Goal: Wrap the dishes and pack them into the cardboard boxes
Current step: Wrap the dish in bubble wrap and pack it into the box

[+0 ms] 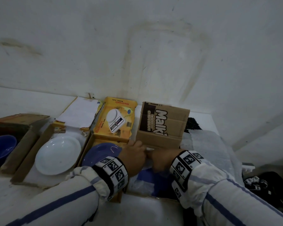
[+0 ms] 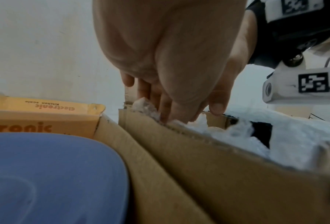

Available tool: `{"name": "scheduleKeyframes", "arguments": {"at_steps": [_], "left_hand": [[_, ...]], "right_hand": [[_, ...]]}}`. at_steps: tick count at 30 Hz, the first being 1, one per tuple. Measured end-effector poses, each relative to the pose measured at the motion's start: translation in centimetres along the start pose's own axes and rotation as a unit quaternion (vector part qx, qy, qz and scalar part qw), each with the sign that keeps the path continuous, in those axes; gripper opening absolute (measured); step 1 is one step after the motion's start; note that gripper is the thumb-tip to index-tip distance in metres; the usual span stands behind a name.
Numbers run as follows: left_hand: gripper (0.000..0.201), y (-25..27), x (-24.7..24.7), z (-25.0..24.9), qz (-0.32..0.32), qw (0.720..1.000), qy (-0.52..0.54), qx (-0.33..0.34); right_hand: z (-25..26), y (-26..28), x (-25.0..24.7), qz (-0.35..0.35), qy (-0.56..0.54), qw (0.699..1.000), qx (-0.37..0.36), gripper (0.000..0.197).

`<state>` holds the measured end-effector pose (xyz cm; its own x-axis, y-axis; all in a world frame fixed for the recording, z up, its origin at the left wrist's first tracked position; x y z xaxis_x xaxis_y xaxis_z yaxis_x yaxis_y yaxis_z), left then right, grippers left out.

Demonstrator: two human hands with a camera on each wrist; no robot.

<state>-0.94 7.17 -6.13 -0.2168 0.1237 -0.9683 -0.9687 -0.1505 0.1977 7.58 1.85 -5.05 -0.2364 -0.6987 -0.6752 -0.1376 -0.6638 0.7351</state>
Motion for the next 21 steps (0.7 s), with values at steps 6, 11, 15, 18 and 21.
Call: {"name": "scheduleKeyframes", "arguments": {"at_steps": [6,11,15,18,21], "left_hand": [[0.028,-1.1,0.2,-0.6,0.055,0.997,0.043,-0.025],[0.035,-1.5,1.3,-1.1,0.084,0.996,-0.006,-0.001],[0.05,-1.7,1.3,-1.7,0.091,0.996,-0.002,-0.007],[0.054,-1.4,1.6,-1.7,0.078,0.997,0.002,-0.02],[0.048,-0.9,1.3,-1.6,0.072,0.997,-0.001,-0.026]], "right_hand": [[-1.8,0.9,-0.3,-0.039,0.019,0.997,0.06,0.033],[-2.2,0.9,1.2,0.051,0.027,0.994,0.095,0.042],[-3.2,0.7,2.0,-0.005,-0.042,0.996,0.08,0.023],[-3.3,0.9,2.1,-0.001,-0.043,0.997,0.069,0.025],[-3.3,1.6,1.6,0.005,-0.03,0.998,0.056,0.031]]}}
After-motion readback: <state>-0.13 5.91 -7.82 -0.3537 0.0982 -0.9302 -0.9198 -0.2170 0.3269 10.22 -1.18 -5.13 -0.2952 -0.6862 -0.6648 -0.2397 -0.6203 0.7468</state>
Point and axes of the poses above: each hand's wrist, its own y-axis away from the middle knuckle, its own x-axis out of the palm, z = x × y, the point moved 3 cm from there along -y, towards the middle knuckle
